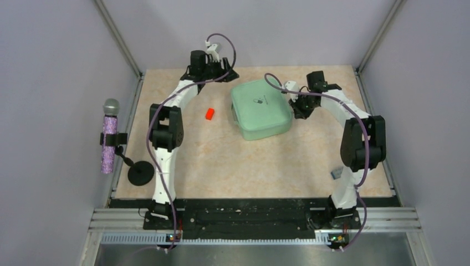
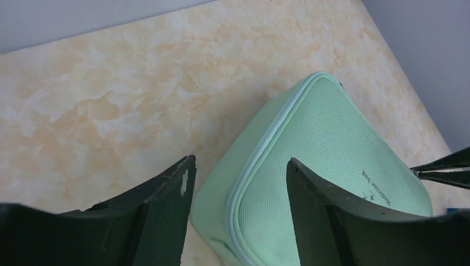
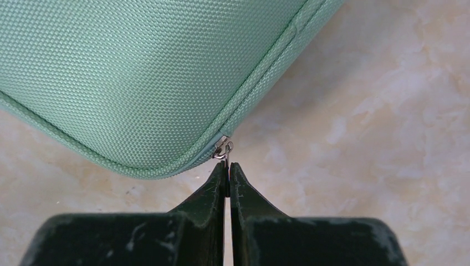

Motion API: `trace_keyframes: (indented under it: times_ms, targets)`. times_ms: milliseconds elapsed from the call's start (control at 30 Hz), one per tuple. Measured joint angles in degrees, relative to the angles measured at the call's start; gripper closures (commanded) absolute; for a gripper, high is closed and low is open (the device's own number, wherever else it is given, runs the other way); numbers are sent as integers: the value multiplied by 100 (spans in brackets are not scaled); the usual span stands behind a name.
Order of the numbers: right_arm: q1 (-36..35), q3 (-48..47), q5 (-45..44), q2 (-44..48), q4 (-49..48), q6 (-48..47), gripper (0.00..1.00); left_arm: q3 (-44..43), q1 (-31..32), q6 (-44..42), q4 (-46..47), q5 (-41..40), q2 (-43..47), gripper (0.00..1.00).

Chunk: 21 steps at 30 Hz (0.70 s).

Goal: Organize the medicine kit

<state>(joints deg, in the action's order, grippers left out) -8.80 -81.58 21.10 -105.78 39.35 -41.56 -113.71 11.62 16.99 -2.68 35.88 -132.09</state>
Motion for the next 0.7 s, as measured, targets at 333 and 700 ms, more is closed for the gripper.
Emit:
trace_keyframes:
  times_ms: [333, 700]
  targets:
    - [-42, -748, -382, -704, -33, -175, 100, 625, 238, 584, 616, 417, -308, 63]
    - [-111, -1600, -214, -1386, -297, -225, 100, 3694, 11, -546, -616, 984, 2594, 47]
